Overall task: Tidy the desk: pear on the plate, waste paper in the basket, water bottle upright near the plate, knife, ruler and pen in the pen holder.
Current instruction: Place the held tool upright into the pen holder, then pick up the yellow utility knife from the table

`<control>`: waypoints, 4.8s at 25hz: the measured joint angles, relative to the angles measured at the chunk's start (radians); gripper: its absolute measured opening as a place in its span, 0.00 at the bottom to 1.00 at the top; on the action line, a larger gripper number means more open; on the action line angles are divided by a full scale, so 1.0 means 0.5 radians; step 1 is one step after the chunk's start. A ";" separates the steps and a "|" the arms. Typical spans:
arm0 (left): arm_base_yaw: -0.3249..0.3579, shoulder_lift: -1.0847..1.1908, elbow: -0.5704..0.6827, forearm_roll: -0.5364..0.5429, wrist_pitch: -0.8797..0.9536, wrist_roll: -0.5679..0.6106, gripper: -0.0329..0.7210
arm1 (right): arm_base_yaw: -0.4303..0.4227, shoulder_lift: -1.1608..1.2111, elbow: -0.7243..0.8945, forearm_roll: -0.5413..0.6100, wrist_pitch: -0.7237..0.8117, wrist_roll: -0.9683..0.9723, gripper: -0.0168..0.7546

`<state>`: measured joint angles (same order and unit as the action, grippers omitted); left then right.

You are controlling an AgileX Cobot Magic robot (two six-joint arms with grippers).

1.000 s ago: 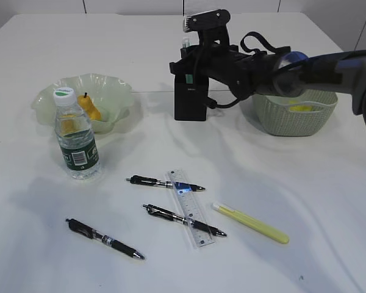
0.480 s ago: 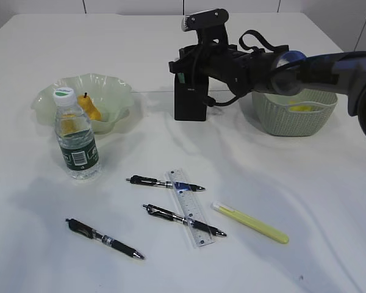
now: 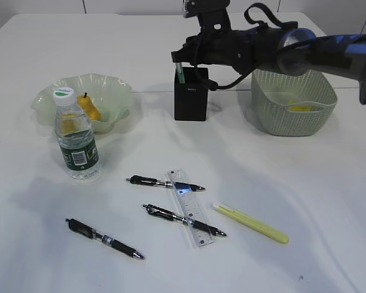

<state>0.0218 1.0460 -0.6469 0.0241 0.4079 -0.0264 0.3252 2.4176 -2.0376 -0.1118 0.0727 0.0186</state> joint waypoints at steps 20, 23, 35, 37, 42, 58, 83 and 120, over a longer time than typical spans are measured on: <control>0.000 0.000 0.000 0.000 0.000 0.000 0.58 | 0.000 -0.467 -0.008 -0.112 1.013 -0.156 0.32; 0.000 0.000 0.000 -0.008 0.000 0.000 0.58 | 0.000 -0.510 -0.008 -0.113 1.233 -0.182 0.32; 0.000 0.000 0.000 -0.028 0.011 0.000 0.58 | 0.000 -0.765 -0.008 -0.024 1.735 -0.501 0.32; 0.000 0.000 0.000 -0.028 0.015 0.000 0.58 | 0.000 -0.798 -0.011 0.043 1.825 -0.592 0.32; 0.000 0.000 0.000 -0.031 0.055 0.000 0.58 | 0.000 -0.832 -0.011 0.150 2.040 -0.659 0.32; 0.000 0.000 0.000 -0.031 0.105 0.000 0.58 | 0.000 -0.840 -0.011 0.348 2.344 -0.674 0.32; 0.000 0.000 0.000 -0.031 0.119 0.000 0.58 | 0.000 -0.993 0.770 0.523 2.328 -0.822 0.32; 0.000 0.000 0.000 -0.013 0.146 0.000 0.58 | 0.000 -1.317 1.712 0.722 1.663 -1.484 0.32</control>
<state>0.0218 1.0460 -0.6469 0.0176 0.4808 -0.0264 0.3252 1.7592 -1.1816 0.2490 0.9040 -0.7234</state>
